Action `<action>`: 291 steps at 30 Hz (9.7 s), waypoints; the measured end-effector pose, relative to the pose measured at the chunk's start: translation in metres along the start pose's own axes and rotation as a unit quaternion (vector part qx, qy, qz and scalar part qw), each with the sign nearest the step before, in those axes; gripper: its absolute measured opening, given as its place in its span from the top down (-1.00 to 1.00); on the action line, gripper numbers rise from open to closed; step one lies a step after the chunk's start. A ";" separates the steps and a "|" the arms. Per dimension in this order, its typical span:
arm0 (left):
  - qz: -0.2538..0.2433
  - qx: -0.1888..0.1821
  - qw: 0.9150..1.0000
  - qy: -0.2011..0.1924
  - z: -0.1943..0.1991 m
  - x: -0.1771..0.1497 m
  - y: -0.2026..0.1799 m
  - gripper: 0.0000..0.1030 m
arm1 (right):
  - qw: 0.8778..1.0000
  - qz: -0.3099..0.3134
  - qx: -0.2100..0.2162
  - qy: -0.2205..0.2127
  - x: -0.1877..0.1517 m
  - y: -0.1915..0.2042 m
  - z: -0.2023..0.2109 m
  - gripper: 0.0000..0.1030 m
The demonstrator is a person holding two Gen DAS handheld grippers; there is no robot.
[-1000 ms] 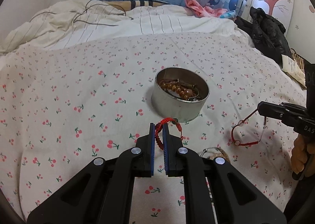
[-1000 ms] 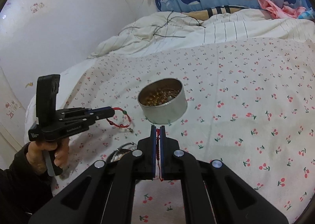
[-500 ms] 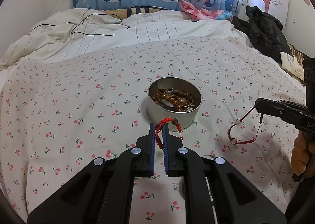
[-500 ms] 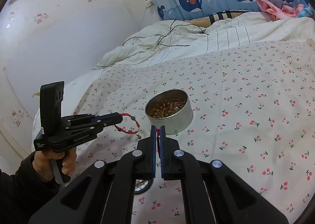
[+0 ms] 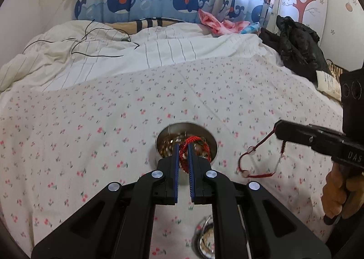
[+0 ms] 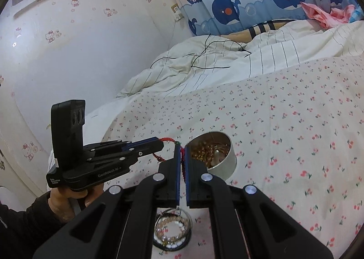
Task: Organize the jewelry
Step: 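Carry both red bracelets over the silver tin and open both tools, then move both open tools back to the glass jewelry dish, then pull the peach bead bracelet out of the dish with the left tool, then grasp the peach bead bracelet with the left tool while the right tool grasps the silver bangle, then carry the peach bracelet and silver bangle into the silver tin and release both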
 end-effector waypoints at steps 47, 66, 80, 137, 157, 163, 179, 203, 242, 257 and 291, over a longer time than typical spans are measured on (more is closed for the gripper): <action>-0.014 0.086 0.996 0.020 -0.030 0.003 0.029 -0.23 | 0.979 0.093 -0.172 0.055 -0.004 -0.004 -0.142 0.07; 0.013 0.027 0.996 0.079 -0.003 -0.068 0.010 -0.36 | 0.981 0.060 -0.151 0.107 -0.067 -0.016 -0.032 -0.08; 0.030 0.027 0.994 0.098 -0.009 -0.078 0.011 -0.44 | 0.982 0.026 -0.098 0.158 -0.085 -0.017 -0.071 0.47; 0.050 -0.030 0.989 0.138 -0.060 -0.092 -0.002 -0.31 | 0.968 -0.017 -0.230 0.100 -0.056 -0.070 -0.050 -0.20; 0.031 -0.011 0.991 0.130 -0.055 -0.096 -0.013 -0.60 | 0.970 -0.032 -0.217 0.103 -0.056 -0.075 -0.048 -0.21; 0.044 -0.013 0.991 0.126 -0.054 -0.097 -0.009 -0.65 | 0.968 -0.017 -0.229 0.104 -0.059 -0.071 -0.051 -0.21; 0.068 -0.001 0.991 0.112 -0.054 -0.099 0.004 0.10 | 0.967 0.015 -0.231 0.107 -0.062 -0.063 -0.055 0.22; 0.013 0.031 0.993 0.116 -0.057 -0.095 -0.013 -0.06 | 0.964 0.029 -0.234 0.120 -0.067 -0.062 -0.062 0.73; -0.043 0.027 0.993 0.102 -0.049 -0.087 -0.030 0.86 | 0.967 0.047 -0.225 0.110 -0.071 -0.051 -0.058 0.84; -0.063 0.048 0.992 0.096 -0.045 -0.083 -0.035 0.86 | 0.970 0.030 -0.218 0.101 -0.065 -0.055 -0.052 0.87; -0.029 -0.008 0.997 0.071 -0.028 -0.072 -0.025 0.87 | 0.974 0.058 -0.202 0.087 -0.060 -0.039 -0.045 0.91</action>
Point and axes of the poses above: each gripper's, at about its wrist camera, not at the fingertips, and z roughly against the way its jaws point, y to its left, x to its top, the point moved 2 cm from there along -z, roughly the way its jaws point, and after that the axes turned 15 degrees about -z, right-handed, at the moved point
